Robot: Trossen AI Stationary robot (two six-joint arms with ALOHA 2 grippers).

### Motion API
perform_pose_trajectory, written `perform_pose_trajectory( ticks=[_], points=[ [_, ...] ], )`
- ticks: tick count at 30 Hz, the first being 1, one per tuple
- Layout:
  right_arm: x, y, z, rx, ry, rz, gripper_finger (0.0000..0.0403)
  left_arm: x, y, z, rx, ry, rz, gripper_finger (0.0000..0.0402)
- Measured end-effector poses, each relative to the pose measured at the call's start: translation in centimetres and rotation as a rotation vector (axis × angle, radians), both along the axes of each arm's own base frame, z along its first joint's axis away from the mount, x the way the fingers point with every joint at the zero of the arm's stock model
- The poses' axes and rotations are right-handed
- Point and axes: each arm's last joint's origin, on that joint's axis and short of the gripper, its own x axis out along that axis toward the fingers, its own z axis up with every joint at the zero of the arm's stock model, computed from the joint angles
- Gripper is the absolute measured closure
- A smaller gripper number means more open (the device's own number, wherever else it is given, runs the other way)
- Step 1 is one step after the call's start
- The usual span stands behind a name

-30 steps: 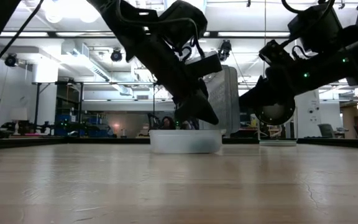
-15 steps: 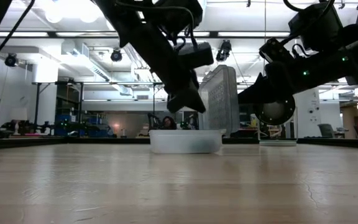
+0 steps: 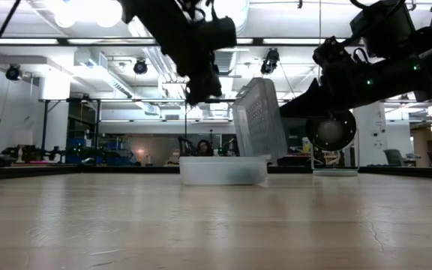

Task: Pick & place school supplies into a supply box
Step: Close the supply box, then return to Home Position

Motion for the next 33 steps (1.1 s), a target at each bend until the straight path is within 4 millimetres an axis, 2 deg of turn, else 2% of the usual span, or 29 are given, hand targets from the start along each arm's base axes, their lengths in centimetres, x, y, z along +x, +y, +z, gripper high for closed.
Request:
perform_pose_trajectory(
  ticks=[9,17,21,27,30,33],
  points=[
    [0.2,0.4,0.0,0.019,-0.014,0.152,0.0335,-2.8,-0.9,2.1,0.008,-0.05,-0.016,0.0402],
    [2.2,0.7,0.4,-0.008,-0.019,0.209,0.0335,-5.9,-0.4,3.2,-0.021,-0.128,0.0,0.0402],
    [3.7,0.8,-0.4,-0.019,0.016,0.215,0.0335,-7.0,-0.3,3.3,-0.031,-0.165,0.004,0.0402],
    [3.9,0.8,-0.3,-0.036,0.012,0.21,0.0335,-7.9,-0.4,3.0,-0.049,-0.183,-0.009,0.0402],
    [3.5,0.8,0.4,-0.038,-0.01,0.21,0.0335,-7.8,-0.6,2.8,-0.124,-0.179,-0.094,0.0402],
    [3.1,0.8,0.8,-0.042,-0.008,0.218,0.0335,-7.3,-1.3,2.8,-0.278,-0.19,-0.303,0.0402]
  ],
)
